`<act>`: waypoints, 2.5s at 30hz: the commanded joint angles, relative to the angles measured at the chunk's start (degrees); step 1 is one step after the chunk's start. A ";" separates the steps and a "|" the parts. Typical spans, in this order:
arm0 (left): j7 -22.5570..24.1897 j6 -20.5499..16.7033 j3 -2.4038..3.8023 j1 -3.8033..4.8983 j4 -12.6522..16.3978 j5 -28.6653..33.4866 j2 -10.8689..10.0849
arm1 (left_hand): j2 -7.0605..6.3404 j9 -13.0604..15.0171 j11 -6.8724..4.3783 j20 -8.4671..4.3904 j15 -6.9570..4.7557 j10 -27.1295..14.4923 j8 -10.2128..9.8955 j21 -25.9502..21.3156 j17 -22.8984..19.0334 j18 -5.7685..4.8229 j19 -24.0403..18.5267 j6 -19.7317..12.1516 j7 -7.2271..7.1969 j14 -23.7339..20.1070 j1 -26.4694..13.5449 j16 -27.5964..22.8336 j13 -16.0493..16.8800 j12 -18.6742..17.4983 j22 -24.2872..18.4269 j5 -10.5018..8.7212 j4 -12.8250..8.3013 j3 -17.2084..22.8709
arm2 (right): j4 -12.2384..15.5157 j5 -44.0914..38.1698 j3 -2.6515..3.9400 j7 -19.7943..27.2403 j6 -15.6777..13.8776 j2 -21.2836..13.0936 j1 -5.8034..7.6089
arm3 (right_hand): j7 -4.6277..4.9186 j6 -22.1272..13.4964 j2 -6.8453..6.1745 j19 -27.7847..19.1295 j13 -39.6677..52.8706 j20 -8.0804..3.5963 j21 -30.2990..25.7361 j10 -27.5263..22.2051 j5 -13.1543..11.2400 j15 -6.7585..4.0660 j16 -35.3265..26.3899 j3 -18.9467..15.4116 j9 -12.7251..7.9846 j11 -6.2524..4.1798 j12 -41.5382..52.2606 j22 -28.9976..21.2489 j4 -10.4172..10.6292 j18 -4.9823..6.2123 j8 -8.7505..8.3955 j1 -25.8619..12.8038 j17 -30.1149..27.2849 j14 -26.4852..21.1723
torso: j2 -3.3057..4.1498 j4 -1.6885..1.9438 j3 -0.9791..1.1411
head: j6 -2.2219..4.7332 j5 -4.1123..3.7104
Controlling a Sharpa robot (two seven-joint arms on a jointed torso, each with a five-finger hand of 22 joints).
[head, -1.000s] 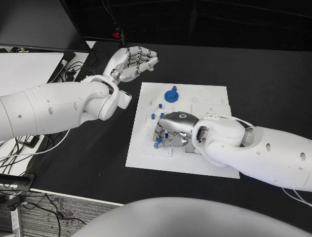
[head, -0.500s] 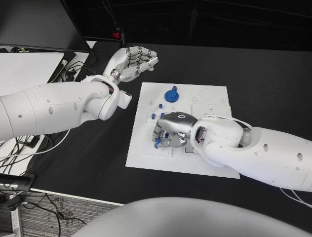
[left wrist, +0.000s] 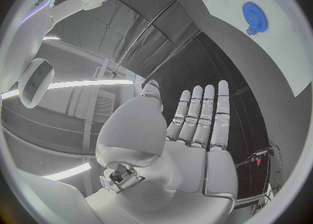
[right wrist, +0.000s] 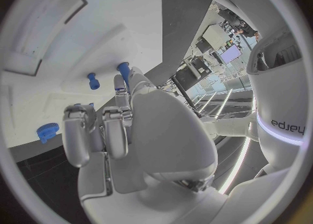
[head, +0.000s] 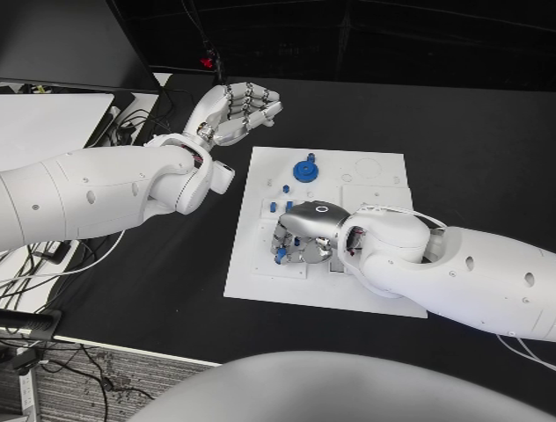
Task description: Assemble the parts on the task board
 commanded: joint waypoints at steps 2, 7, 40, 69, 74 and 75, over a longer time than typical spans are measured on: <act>0.45 0.35 0.05 0.08 0.03 0.20 0.04 | -0.05 -0.06 -0.42 0.12 -0.02 -0.01 0.32 0.20 -0.06 0.64 0.42 0.28 3.65 0.41 0.61 0.20 -0.06 0.33 -0.06 0.33 -0.11 0.27 | 0.06 -1.58 0.02 -1.14 1.79 0.09 0.01 | -0.17 0.32 0.48 6.16 0.06 -0.27 0.19 -0.34 0.27 -0.17 0.14 0.44 0.31 0.14 -0.39 15.10 -0.03 -0.42 0.18 -0.08 15.07 6.16 | 0.01 -0.03 0.01 | 0.00 -0.01; 0.44 0.36 0.05 0.08 -0.01 0.20 0.07 | 0.03 -0.06 -0.42 0.10 -0.03 -0.02 0.34 0.24 -0.15 0.63 0.49 0.32 3.64 0.42 0.74 0.27 -0.06 0.35 -0.11 0.40 -0.10 0.23 | 0.07 -1.97 0.02 -0.96 1.94 0.11 -0.02 | 1.14 -2.55 -1.57 6.16 0.07 0.38 0.19 -3.99 0.30 0.96 0.14 -0.46 -0.34 1.36 -0.39 15.10 0.54 -0.42 -1.52 -1.41 15.07 6.16 | 0.02 0.01 0.03 | 0.00 -0.08; 0.40 0.59 0.05 -0.01 -0.31 0.20 0.09 | 0.03 -0.06 -0.42 0.10 -0.03 -0.02 0.34 0.24 -0.15 0.63 0.49 0.32 3.64 0.42 0.74 0.27 -0.06 0.35 -0.11 0.40 -0.10 0.23 | 10.07 31.66 0.10 14.95 -25.84 -15.43 2.08 | 4.17 -14.20 -4.09 6.15 1.02 3.05 0.18 -13.52 2.62 3.14 0.14 -6.89 0.08 4.00 5.38 15.09 0.85 -0.42 -0.12 -9.40 15.07 6.16 | -0.06 -0.08 -0.03 | 0.00 -3.35; 0.25 0.31 0.05 -0.09 -1.32 0.21 1.37 | 0.08 -0.07 -0.43 0.08 -0.04 -0.02 0.35 0.28 -0.25 0.62 0.54 0.32 3.63 0.41 0.84 0.34 -0.06 0.37 -0.17 0.44 -0.09 0.16 | 19.96 37.51 -3.98 -7.49 -14.84 -40.62 5.05 | 1.59 -26.22 -0.05 6.16 86.65 1.36 0.19 18.66 16.51 1.59 0.14 -19.95 8.11 1.34 86.13 15.10 1.54 -0.42 34.22 -23.34 15.07 6.16 | -0.73 -0.55 -1.07 | 0.00 -15.20; 0.28 0.41 0.05 -0.10 -1.46 0.21 1.45 | 0.08 -0.07 -0.43 0.08 -0.04 -0.02 0.35 0.28 -0.25 0.62 0.54 0.32 3.63 0.41 0.84 0.34 -0.06 0.37 -0.17 0.44 -0.09 0.16 | 21.25 31.80 -4.20 -17.63 -13.35 -41.07 4.86 | 1.07 -25.05 -1.44 6.16 86.65 0.99 0.19 18.66 17.90 0.89 0.14 -20.27 8.53 0.88 86.13 15.10 1.74 -0.42 35.30 -27.40 15.07 6.16 | -0.70 -0.48 -1.03 | 0.00 -15.55; 0.28 0.41 0.05 -0.10 -1.49 0.21 1.45 | 0.08 -0.07 -0.43 0.08 -0.04 -0.02 0.35 0.28 -0.25 0.62 0.54 0.32 3.63 0.41 0.84 0.34 -0.06 0.37 -0.17 0.44 -0.09 0.16 | 21.36 31.21 -4.21 -18.70 -13.30 -40.98 4.80 | 1.01 -24.93 -1.70 6.16 86.65 0.93 0.19 18.66 17.99 0.82 0.14 -20.08 8.57 0.83 86.13 15.10 1.74 -0.42 35.40 -27.77 15.07 6.16 | -0.71 -0.49 -1.04 | 0.00 -15.58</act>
